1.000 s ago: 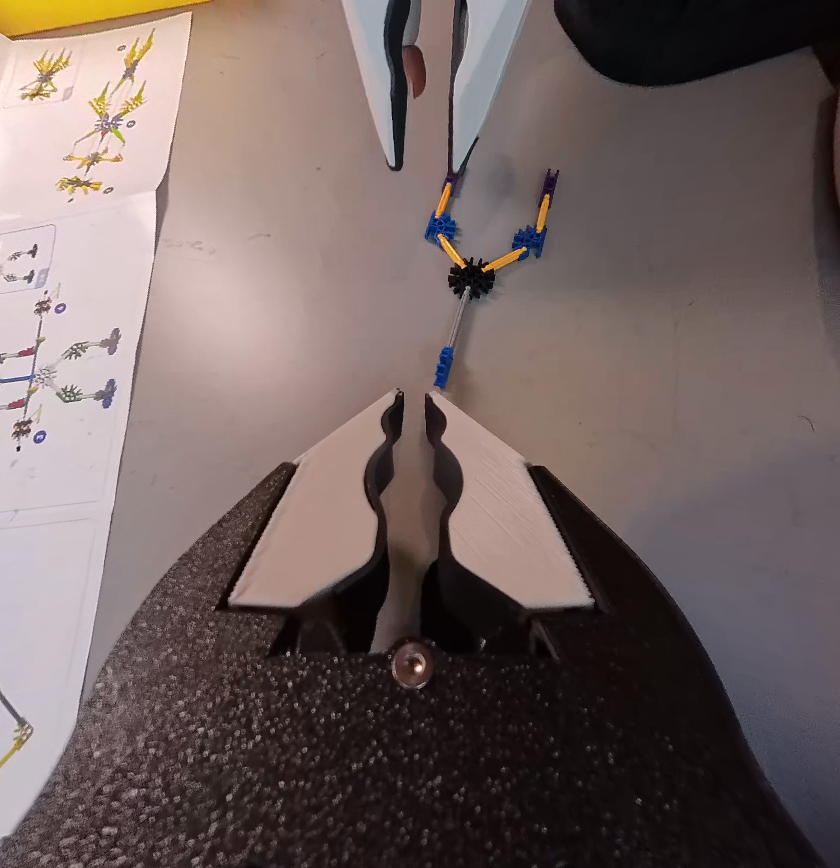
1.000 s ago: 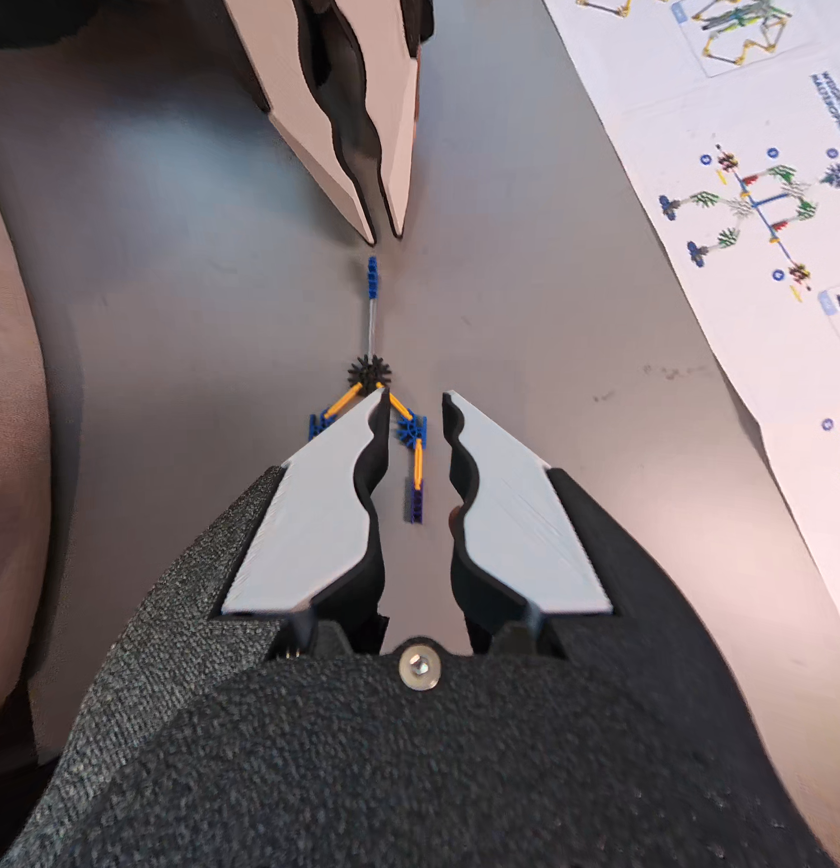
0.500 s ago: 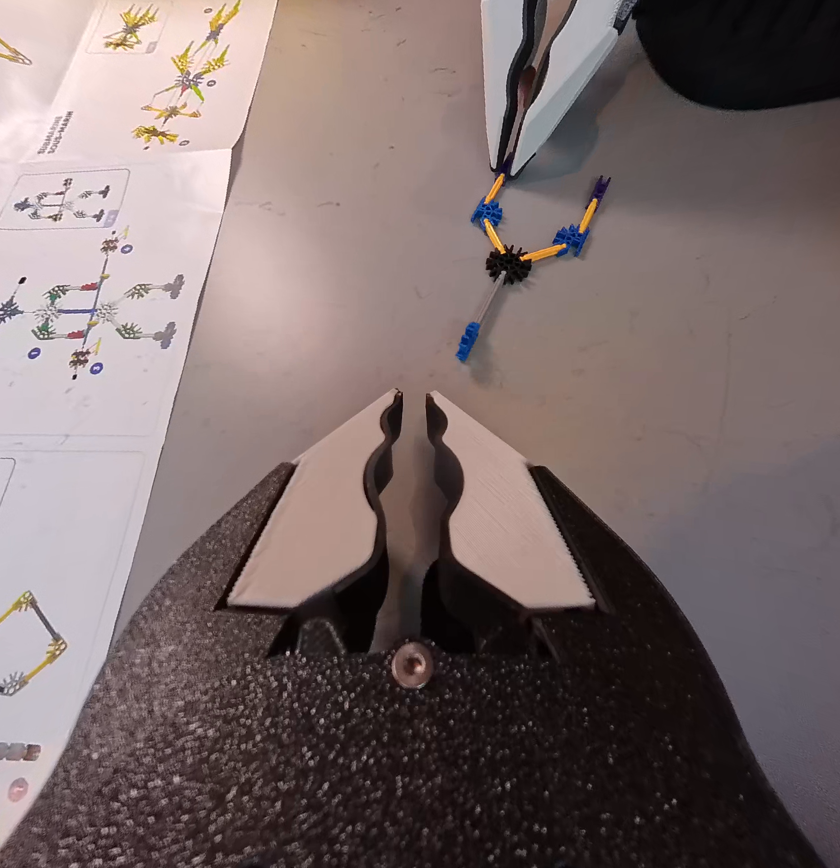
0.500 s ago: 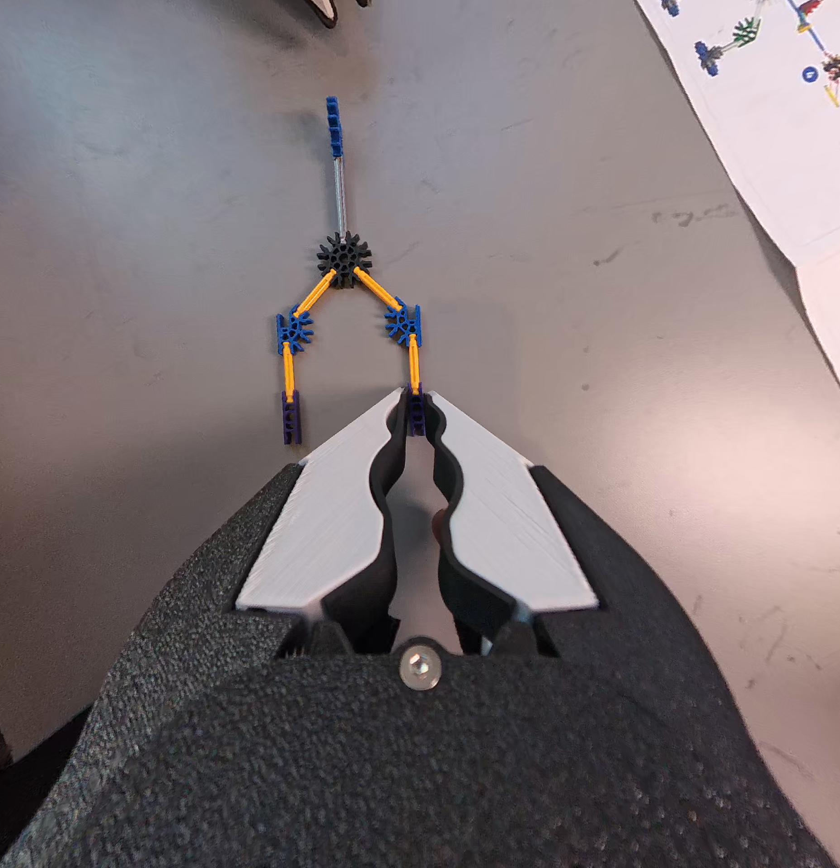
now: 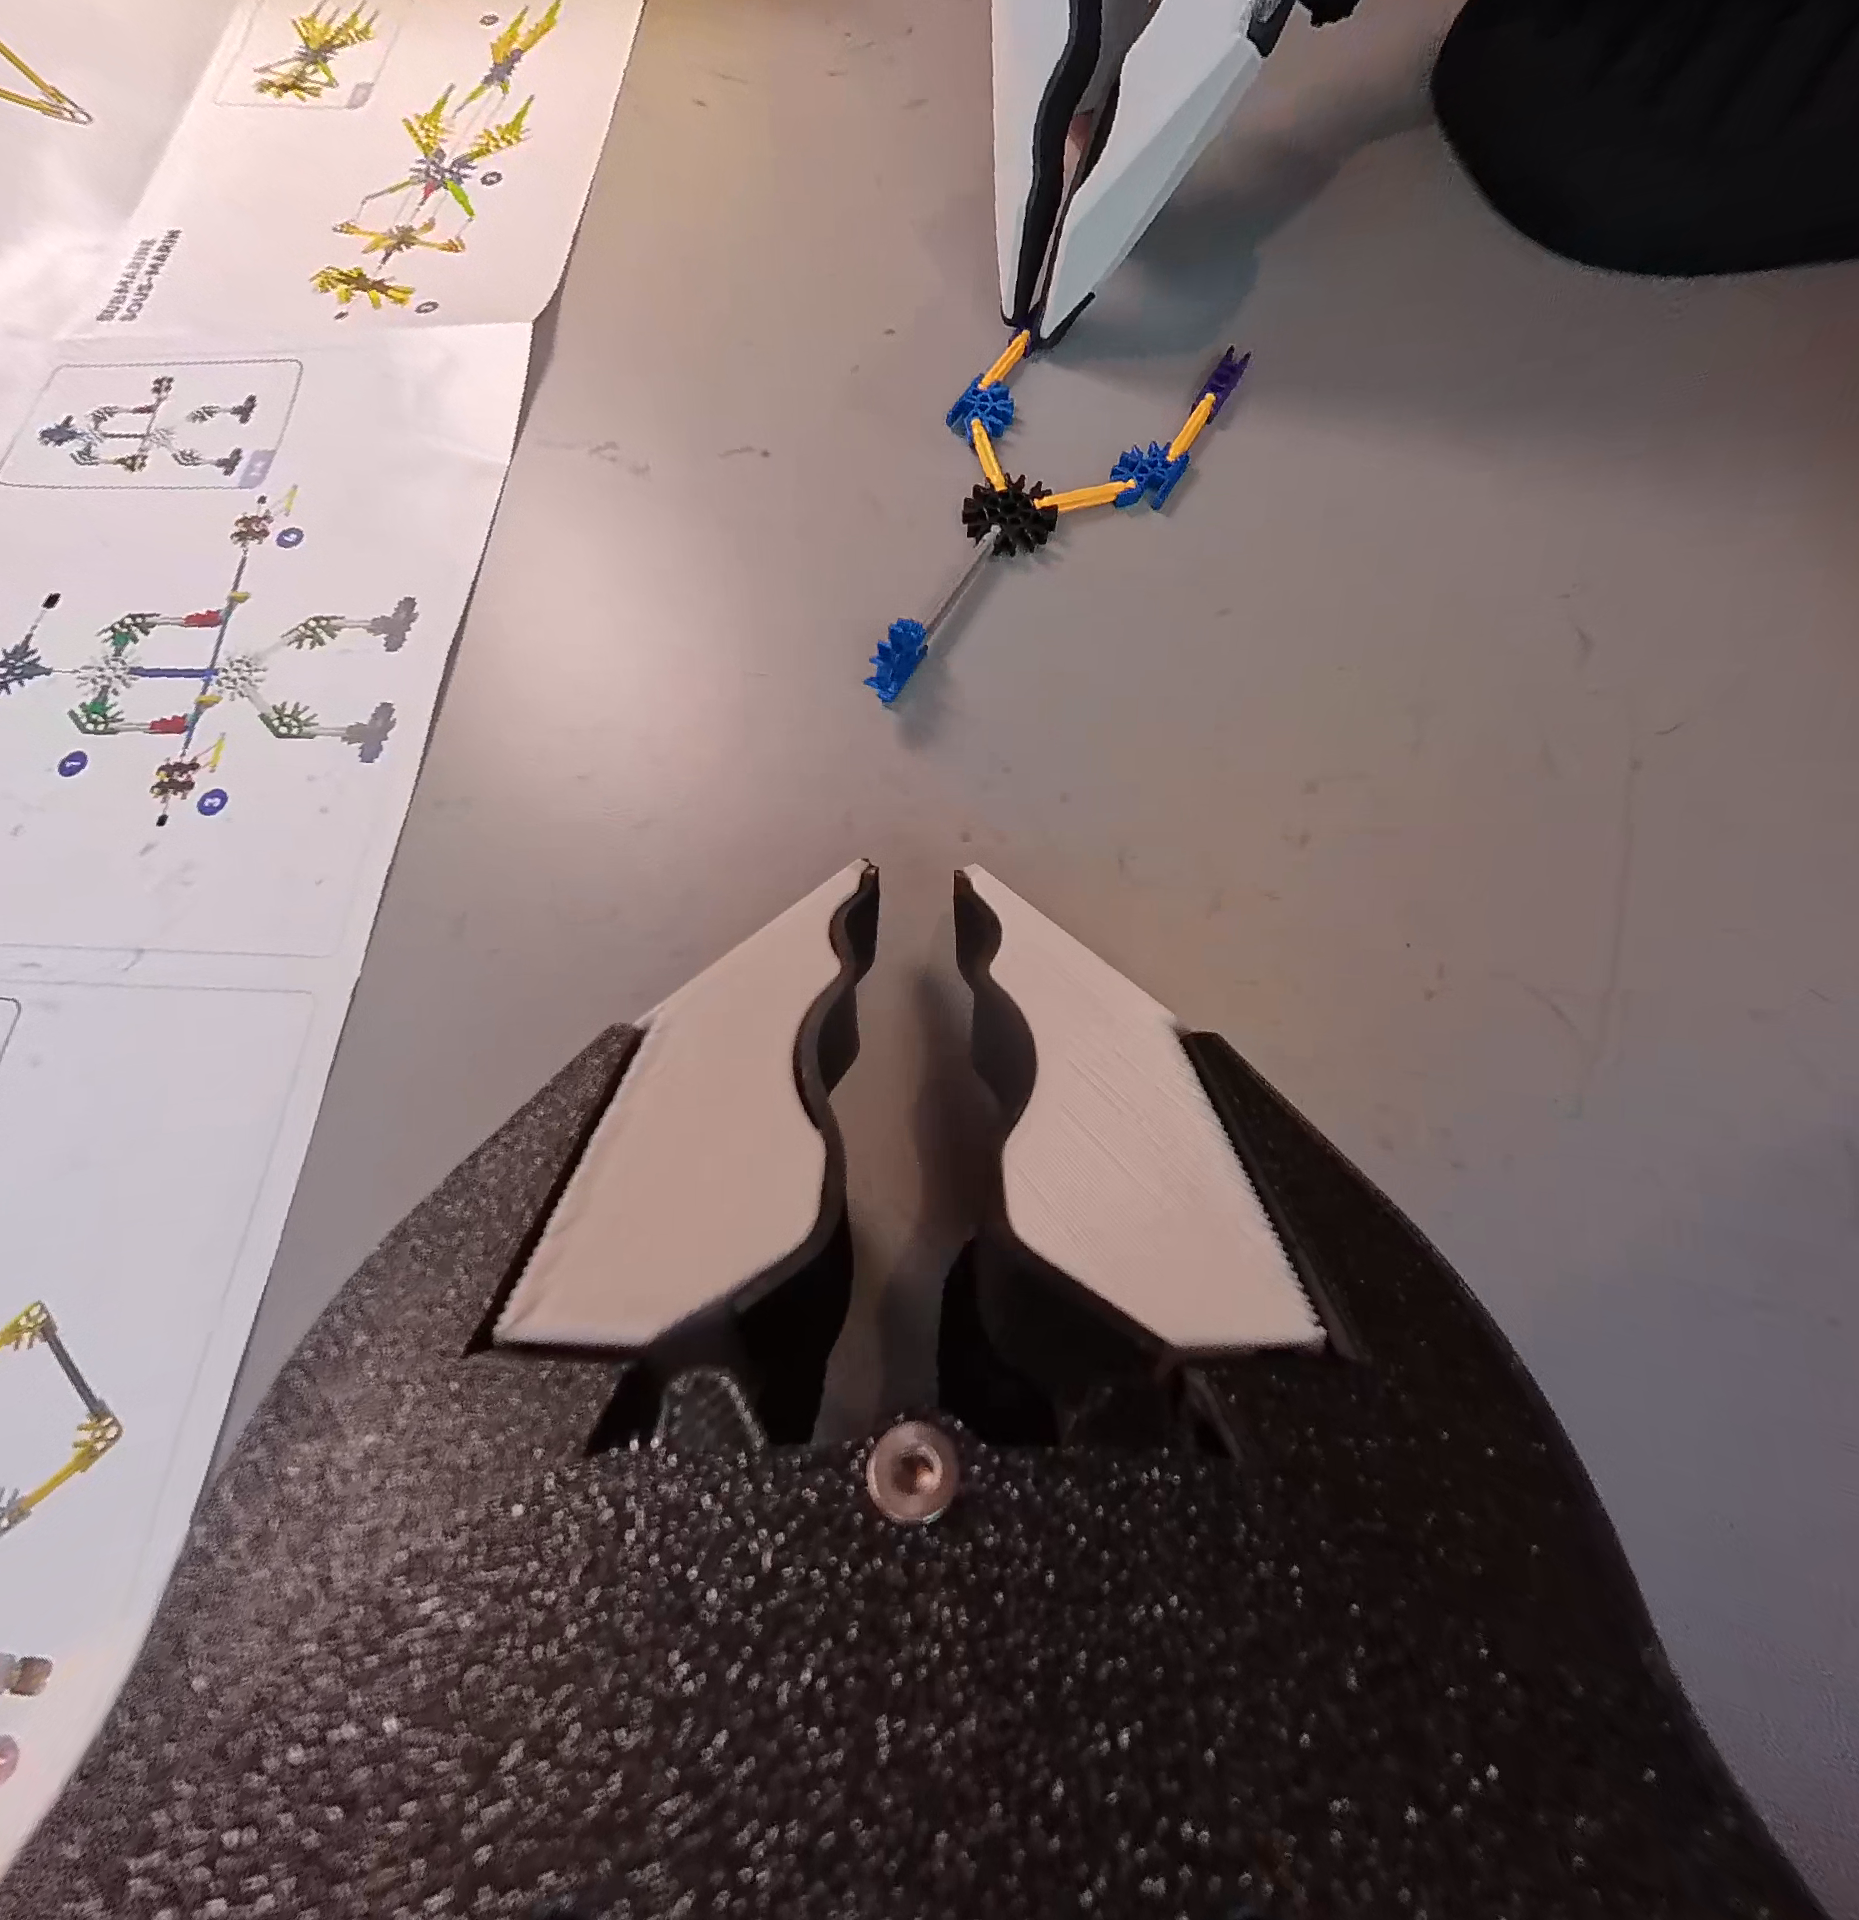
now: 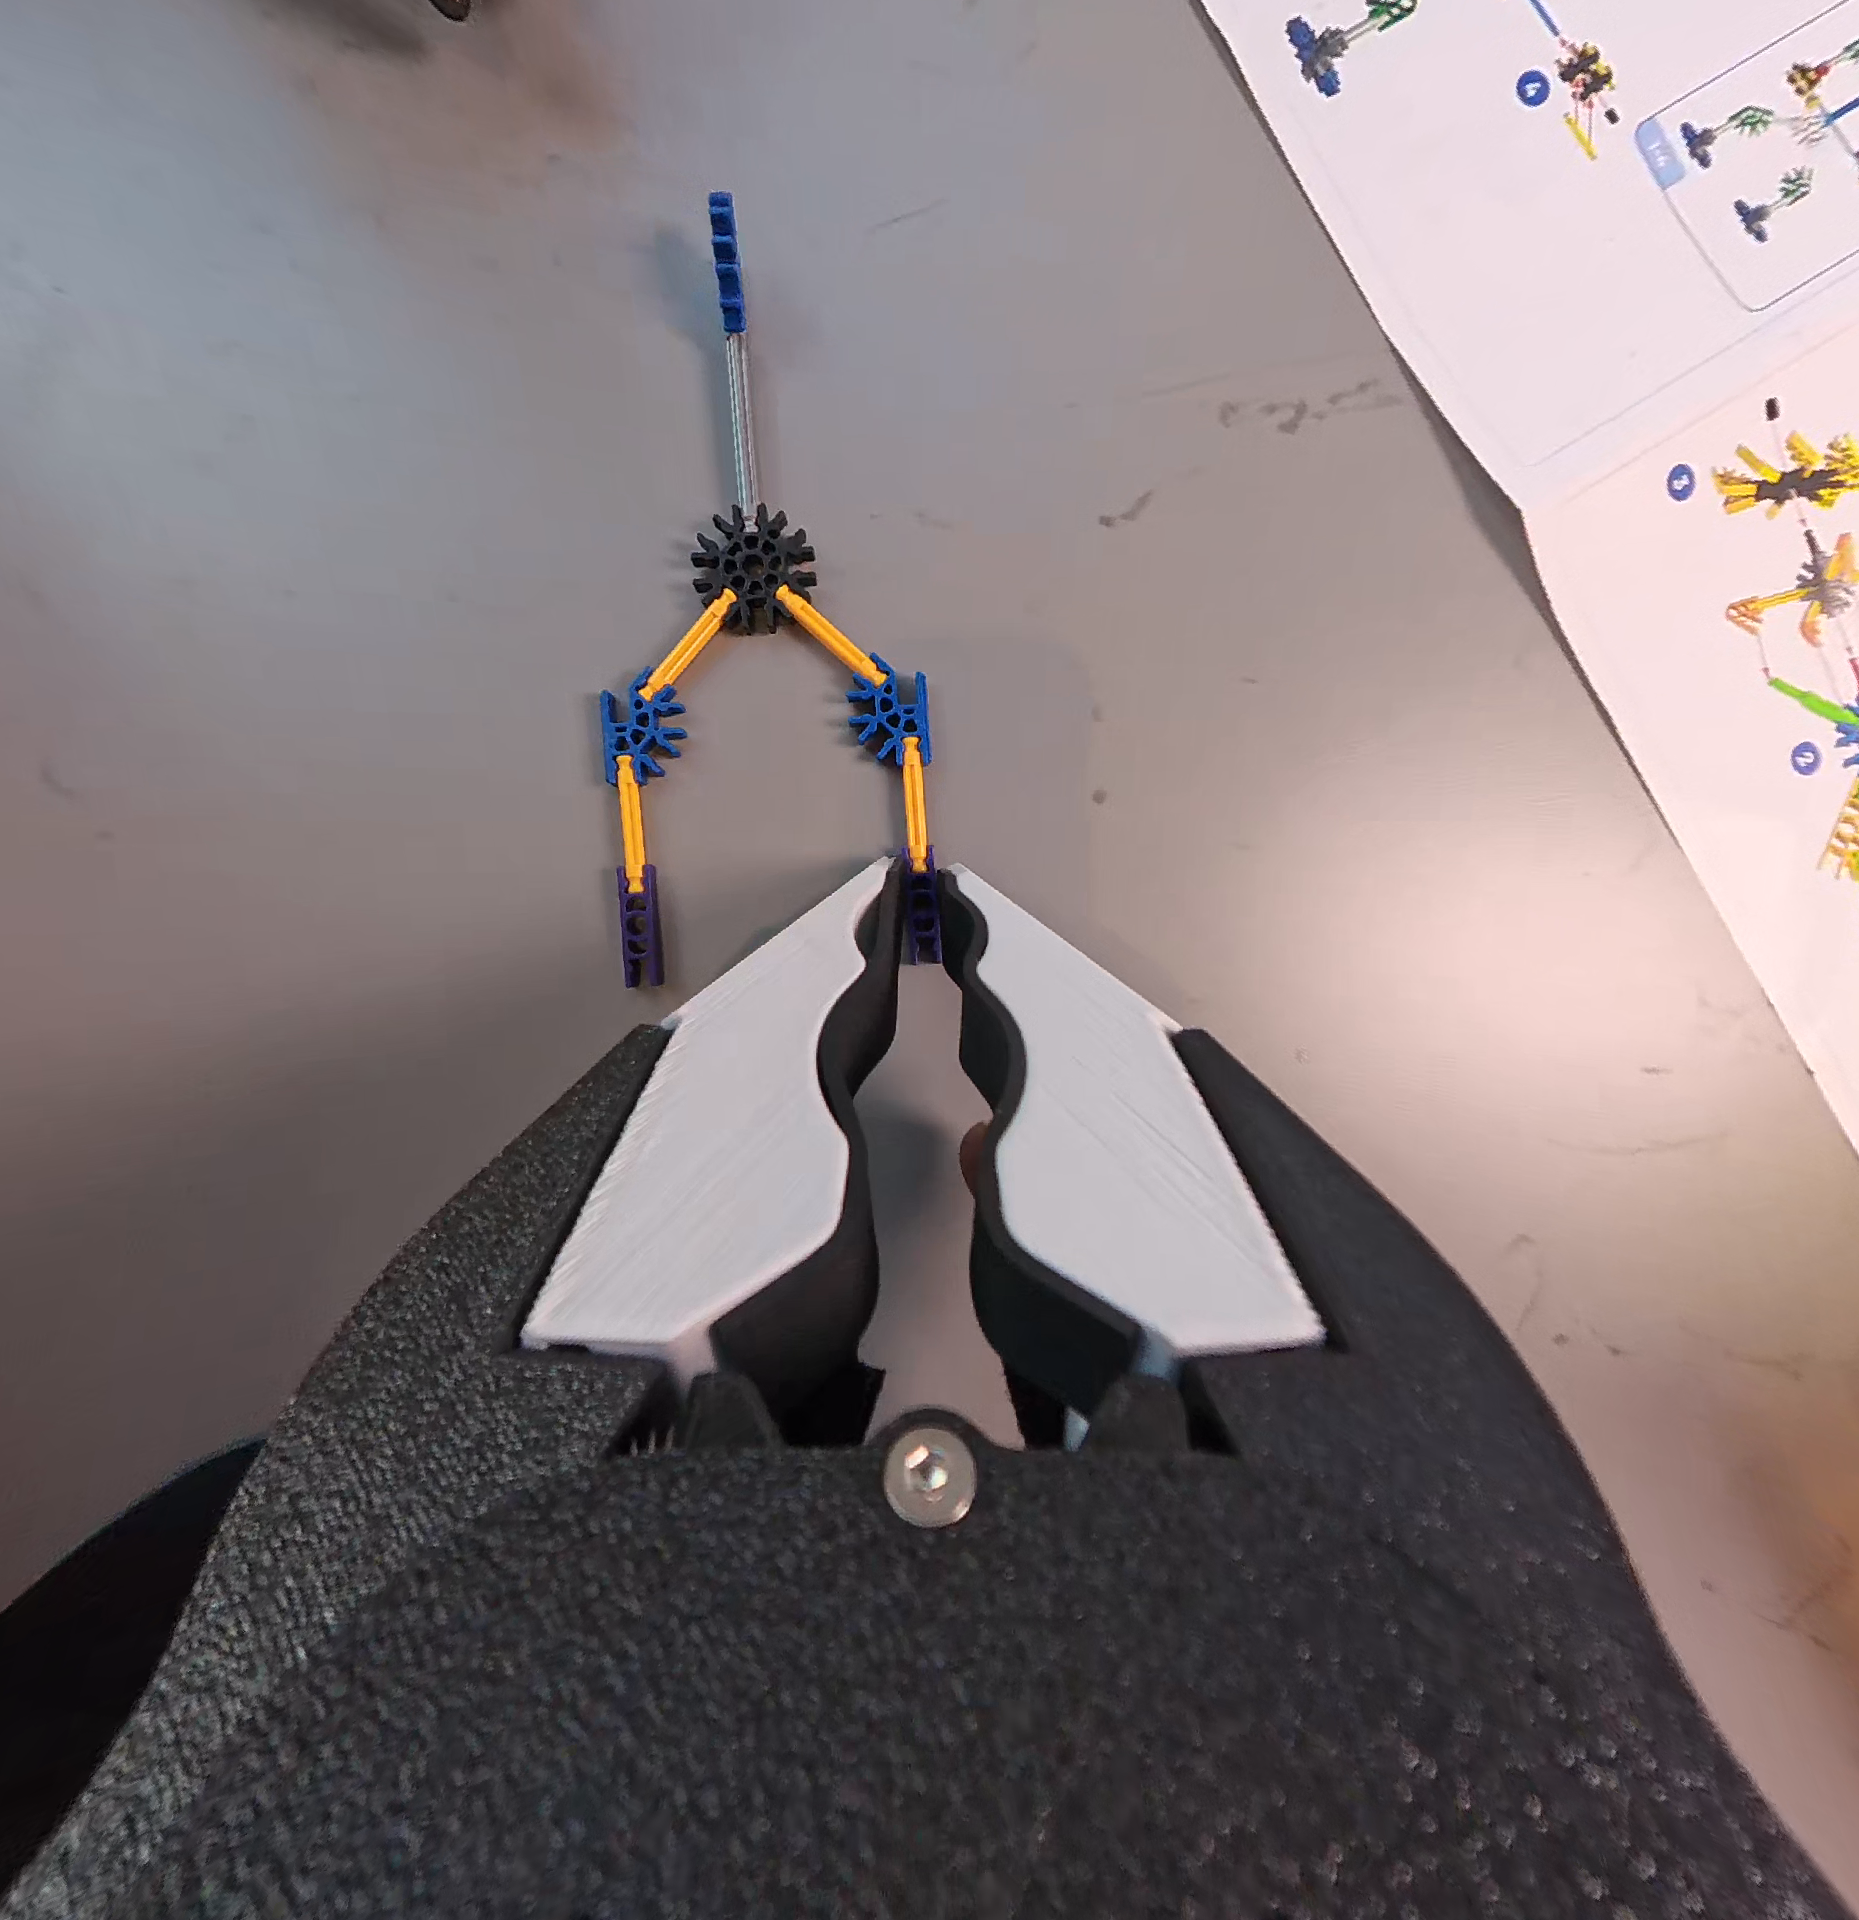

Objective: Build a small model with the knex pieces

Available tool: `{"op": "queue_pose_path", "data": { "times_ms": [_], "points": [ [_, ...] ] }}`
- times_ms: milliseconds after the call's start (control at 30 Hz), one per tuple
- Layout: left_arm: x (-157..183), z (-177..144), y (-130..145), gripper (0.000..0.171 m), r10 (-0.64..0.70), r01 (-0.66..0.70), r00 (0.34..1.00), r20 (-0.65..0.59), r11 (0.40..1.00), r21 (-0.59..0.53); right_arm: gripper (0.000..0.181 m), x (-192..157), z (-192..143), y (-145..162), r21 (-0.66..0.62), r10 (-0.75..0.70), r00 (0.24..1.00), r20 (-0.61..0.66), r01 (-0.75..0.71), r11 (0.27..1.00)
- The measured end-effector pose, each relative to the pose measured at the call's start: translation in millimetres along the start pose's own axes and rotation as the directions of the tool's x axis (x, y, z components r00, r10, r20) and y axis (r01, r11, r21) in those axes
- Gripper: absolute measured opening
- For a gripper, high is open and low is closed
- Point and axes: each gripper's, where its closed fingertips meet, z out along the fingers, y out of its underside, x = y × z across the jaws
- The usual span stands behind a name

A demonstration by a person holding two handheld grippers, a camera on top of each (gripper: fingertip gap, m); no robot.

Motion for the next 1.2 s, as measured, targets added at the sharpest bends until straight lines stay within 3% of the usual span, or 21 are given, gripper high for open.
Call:
{"op": "queue_pose_path", "data": {
  "times_ms": [367,533,700,800,967,1200],
  "points": [
    [-23.5,-15.6,-23.7,0.027,-0.103,0.087,0.991,0.087,0.982,0.165,0.014,24.8,-8.3,-7.0,0.042,0.016,0.999,-0.034,-0.014,0.999],
    [-42.4,-28.0,-32.4,0.029,-0.193,0.151,0.971,0.142,0.953,0.263,0.016,32.9,-25.6,-60.0,0.275,0.086,0.995,-0.045,-0.07,0.959],
    [-70.8,-44.0,-34.0,0.038,-0.31,0.211,0.919,0.244,0.909,0.36,0.029,28.6,-27.0,-132.0,0.557,0.165,0.986,-0.003,-0.135,0.82],
    [-88.7,-58.3,-32.0,0.043,-0.362,0.219,0.877,0.314,0.885,0.41,0.042,35.3,-19.3,-152.9,0.651,0.208,0.977,-0.045,-0.129,0.748],
    [-114.8,-79.8,-22.8,0.049,-0.417,0.207,0.804,0.424,0.864,0.458,0.052,45.5,-14.9,-144.3,0.7,0.234,0.965,-0.121,-0.084,0.709],
    [-135.1,-91.4,-9.1,0.055,-0.472,0.225,0.731,0.493,0.848,0.479,0.053,63.4,-31.6,-124.3,0.741,0.325,0.938,-0.124,-0.13,0.659]
  ]
}}
